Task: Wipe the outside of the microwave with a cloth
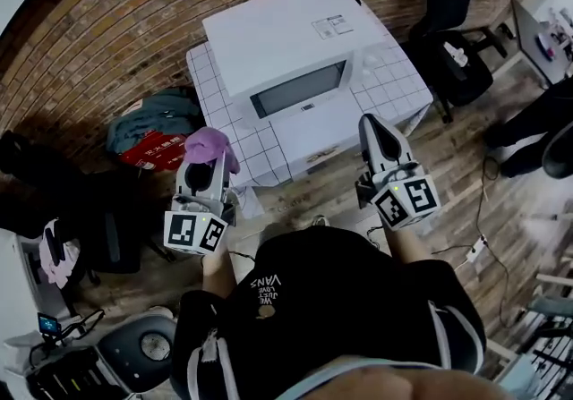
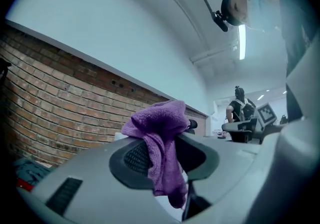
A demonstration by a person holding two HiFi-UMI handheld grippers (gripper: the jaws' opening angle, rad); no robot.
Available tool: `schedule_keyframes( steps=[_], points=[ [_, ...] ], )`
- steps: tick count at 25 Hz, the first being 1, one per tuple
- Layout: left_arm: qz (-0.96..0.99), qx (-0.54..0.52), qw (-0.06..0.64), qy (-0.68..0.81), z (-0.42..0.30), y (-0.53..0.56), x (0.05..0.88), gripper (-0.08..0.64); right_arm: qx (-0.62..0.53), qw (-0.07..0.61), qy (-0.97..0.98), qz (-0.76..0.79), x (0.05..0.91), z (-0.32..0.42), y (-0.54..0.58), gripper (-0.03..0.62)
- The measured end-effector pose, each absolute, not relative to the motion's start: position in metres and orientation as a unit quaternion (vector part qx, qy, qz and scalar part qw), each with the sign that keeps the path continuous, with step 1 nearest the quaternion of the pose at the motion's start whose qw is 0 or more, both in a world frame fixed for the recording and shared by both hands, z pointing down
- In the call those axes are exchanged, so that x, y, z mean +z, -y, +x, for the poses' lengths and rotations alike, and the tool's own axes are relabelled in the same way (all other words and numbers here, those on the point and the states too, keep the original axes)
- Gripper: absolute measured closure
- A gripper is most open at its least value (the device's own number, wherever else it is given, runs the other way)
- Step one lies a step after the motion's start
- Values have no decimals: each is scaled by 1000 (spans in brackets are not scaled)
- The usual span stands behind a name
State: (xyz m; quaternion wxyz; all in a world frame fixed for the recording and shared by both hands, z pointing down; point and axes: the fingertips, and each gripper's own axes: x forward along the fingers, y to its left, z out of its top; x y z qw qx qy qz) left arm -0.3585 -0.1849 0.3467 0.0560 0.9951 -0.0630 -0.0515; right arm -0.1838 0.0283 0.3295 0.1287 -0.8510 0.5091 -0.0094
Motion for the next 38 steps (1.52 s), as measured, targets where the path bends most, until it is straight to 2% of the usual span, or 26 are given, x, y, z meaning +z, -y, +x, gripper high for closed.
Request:
schedule_keyframes(
  steps=[10,25,30,38],
  points=[
    [991,-37,58,112,-330,187,352,430,-28,133,-539,-832,335,-130,-15,592],
    [995,-17,27,91,-267,284,345,430,-20,131,-516,-846,321,-76,56,592],
    [997,15,-15,75,-242,321,351,430,-16,127,-506,-853,320,-61,72,592],
    [981,130,-131,61,-184,365,356,430,-28,123,-519,-846,325,-30,86,592]
  ],
)
